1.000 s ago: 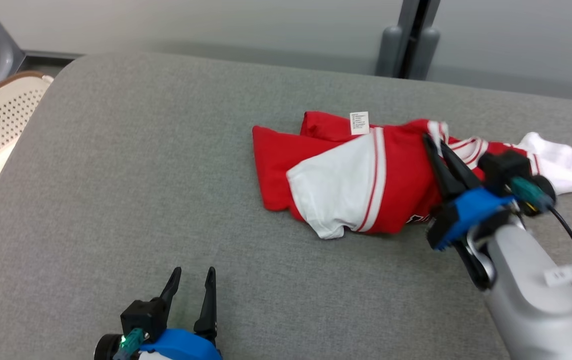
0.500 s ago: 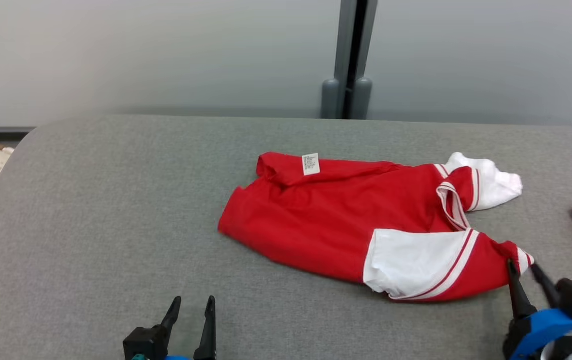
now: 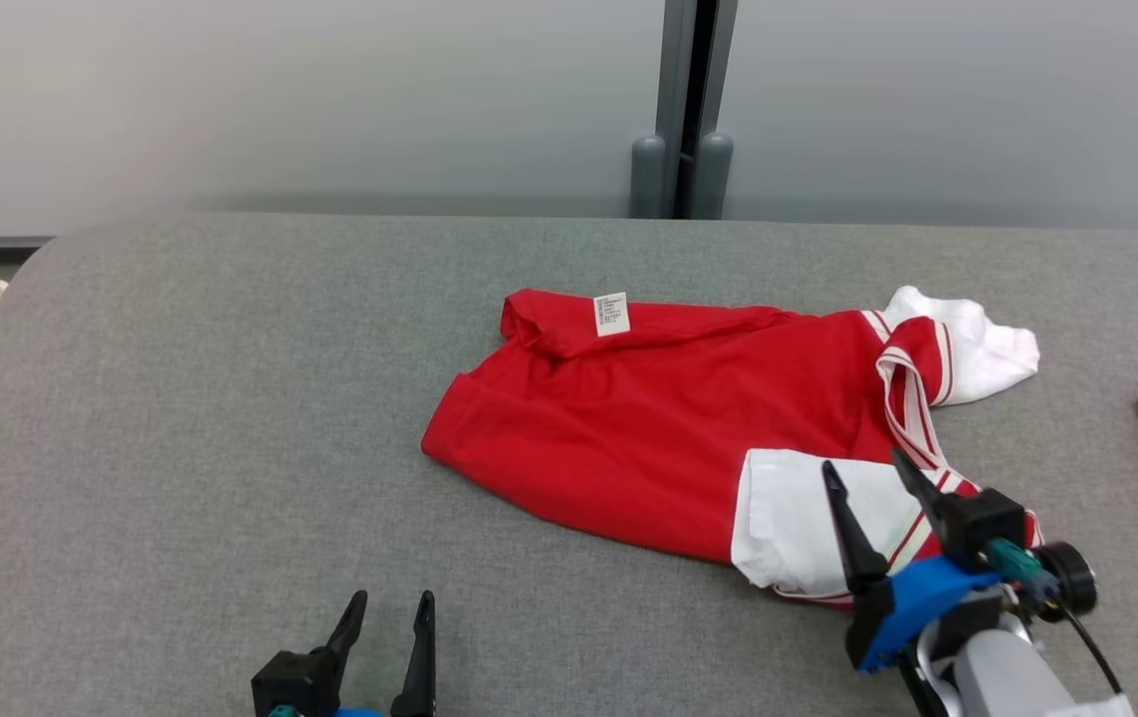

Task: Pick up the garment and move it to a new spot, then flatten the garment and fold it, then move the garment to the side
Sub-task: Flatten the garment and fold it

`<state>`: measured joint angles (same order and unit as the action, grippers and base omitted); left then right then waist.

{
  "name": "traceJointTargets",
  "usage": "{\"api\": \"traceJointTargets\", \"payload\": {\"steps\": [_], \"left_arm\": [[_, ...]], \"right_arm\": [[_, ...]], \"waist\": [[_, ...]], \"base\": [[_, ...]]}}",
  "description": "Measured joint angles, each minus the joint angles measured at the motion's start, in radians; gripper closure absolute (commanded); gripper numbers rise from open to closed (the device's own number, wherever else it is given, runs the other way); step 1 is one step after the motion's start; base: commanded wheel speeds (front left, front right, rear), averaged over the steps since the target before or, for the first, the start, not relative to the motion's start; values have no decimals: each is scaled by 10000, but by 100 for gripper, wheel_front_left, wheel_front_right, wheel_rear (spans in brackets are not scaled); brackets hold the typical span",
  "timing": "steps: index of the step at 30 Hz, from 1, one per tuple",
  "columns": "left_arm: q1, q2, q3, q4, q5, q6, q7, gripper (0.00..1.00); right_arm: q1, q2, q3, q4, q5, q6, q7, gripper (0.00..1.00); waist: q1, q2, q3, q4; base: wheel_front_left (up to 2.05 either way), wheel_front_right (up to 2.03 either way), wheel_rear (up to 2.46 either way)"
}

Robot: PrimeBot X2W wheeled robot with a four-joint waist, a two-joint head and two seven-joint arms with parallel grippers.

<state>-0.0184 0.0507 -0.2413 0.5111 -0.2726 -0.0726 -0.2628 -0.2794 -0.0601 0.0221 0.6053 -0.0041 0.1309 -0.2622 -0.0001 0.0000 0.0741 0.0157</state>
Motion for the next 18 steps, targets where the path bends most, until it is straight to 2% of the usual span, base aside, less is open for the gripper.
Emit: {"api": "traceJointTargets", "payload": {"steps": [3, 7, 13, 14, 15, 18], "left_arm": [[-103, 0, -12, 0, 15, -50, 0, 0], [-385, -2, -102, 33, 25, -90, 0, 0], [-621, 2, -194, 75, 21, -153, 0, 0], [-656, 0, -188, 75, 13, -153, 0, 0], [-656, 2, -176, 77, 13, -153, 0, 0], [-656, 2, -98, 77, 13, -153, 0, 0]], "right_arm": [[-895, 48, 686, 1174, 169, 0, 29, 0], [-1980, 82, 1043, 2470, -136, 0, 345, 0], [-2544, 98, 920, 3522, -775, 0, 512, 0], [-2545, 98, 784, 3737, -928, 0, 483, 2], [-2545, 100, 725, 3814, -966, 0, 412, 13], [-2544, 109, 663, 4059, -997, 0, 242, 58]], "waist": [[0, 0, 259, 101], [1, 0, 633, 354], [2, 0, 988, 712], [2, 0, 1050, 779], [2, 0, 1069, 796], [2, 0, 1096, 757]], "base": [[0, 0, 0], [0, 0, 0], [0, 0, 0], [0, 0, 0], [0, 0, 0], [0, 0, 0]]}}
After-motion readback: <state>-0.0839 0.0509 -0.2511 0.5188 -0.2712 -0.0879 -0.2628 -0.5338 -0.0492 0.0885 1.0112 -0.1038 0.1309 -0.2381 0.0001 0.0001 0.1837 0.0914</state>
